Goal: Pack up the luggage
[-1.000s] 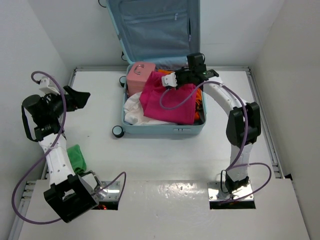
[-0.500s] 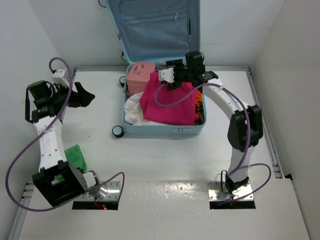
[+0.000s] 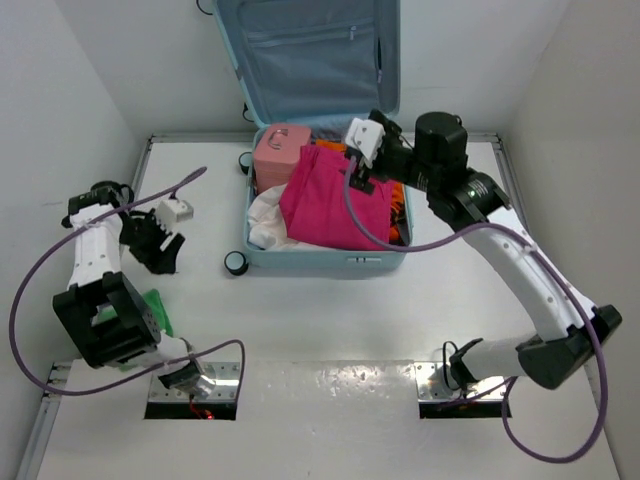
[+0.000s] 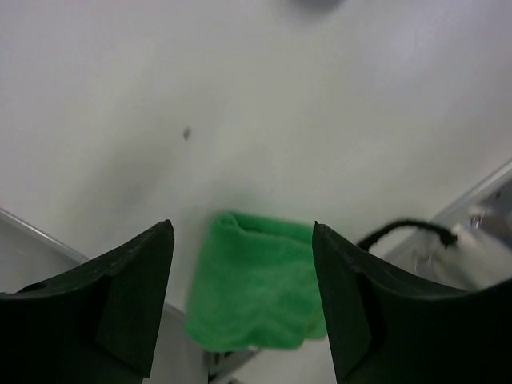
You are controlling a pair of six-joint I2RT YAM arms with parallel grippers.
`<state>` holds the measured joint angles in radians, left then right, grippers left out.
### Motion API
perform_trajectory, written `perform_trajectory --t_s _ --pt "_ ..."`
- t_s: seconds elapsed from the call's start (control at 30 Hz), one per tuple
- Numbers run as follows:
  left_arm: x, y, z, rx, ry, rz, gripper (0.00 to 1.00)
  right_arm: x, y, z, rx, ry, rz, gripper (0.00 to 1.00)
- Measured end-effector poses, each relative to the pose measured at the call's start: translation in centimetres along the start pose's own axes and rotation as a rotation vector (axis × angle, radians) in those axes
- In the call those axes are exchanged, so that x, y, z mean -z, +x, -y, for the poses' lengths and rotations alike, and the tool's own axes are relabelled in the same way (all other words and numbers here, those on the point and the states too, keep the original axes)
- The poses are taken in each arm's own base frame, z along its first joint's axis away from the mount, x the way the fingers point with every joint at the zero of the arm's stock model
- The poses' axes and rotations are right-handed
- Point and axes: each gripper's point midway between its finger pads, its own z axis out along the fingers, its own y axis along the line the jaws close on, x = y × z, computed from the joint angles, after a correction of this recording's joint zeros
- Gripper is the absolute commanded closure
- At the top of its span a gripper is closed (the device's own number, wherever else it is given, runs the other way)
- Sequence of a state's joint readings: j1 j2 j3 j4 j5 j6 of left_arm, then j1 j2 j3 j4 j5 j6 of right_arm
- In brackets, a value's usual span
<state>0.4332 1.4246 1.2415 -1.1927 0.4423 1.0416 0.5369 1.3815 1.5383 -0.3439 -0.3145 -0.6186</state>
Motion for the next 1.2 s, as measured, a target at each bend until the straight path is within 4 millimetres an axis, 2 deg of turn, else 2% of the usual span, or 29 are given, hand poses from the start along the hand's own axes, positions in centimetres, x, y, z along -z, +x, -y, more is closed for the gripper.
perform_trajectory --t_s 0.07,0.17,0.27,0.33,0.47,0.57,0.7,0.9,1.0,1.1,1.13,1.2 --pt "-0.3 3.1 0.2 -0.022 0.045 -0.094 0.23 0.8 1.1 -2.2 -0.046 -0.030 -0.038 0.21" --pt "-0.7 6.3 -1.0 -0.050 0.083 -0.174 0.18 1.2 3.8 -5.3 -0.095 -0.082 -0.119 0.21" --pt "-0.6 9.0 -2.2 -0.078 0.105 -0.218 0.18 1.5 6.5 -7.7 -0.128 -0.125 -0.200 0.21" --pt "-0.3 10.0 -2.8 -0.098 0.105 -0.232 0.18 1.7 7.6 -8.7 -0.138 -0.144 -0.241 0.21" --pt "-0.1 10.5 -3.6 -0.153 0.104 -0.229 0.11 2.1 8.1 -9.1 -0.136 -0.141 -0.268 0.21" --pt "-1.1 11.1 -3.2 -0.174 0.121 -0.217 0.09 2.1 7.8 -9.2 -0.130 -0.141 -0.265 0.21" --pt "-3.3 12.7 -1.2 -0.174 0.189 -0.220 0.05 2.1 7.8 -9.3 -0.125 -0.137 -0.271 0.21" --pt "-7.0 15.1 1.7 -0.195 0.260 -0.222 0.04 2.0 7.9 -9.6 -0.115 -0.135 -0.283 0.22" --pt "-7.3 15.1 1.4 -0.216 0.222 -0.225 0.09 1.9 8.4 -10.6 -0.102 -0.156 -0.296 0.22" --pt "-7.5 15.0 1.0 -0.219 0.212 -0.227 0.43 1.7 8.6 -11.6 -0.078 -0.178 -0.305 0.22" --pt "-7.6 15.0 0.7 -0.215 0.210 -0.229 0.59 1.7 8.5 -11.9 -0.069 -0.184 -0.305 0.22" --pt "-7.7 14.9 0.7 -0.205 0.221 -0.228 0.69 1.6 8.4 -12.4 -0.054 -0.194 -0.305 0.22"
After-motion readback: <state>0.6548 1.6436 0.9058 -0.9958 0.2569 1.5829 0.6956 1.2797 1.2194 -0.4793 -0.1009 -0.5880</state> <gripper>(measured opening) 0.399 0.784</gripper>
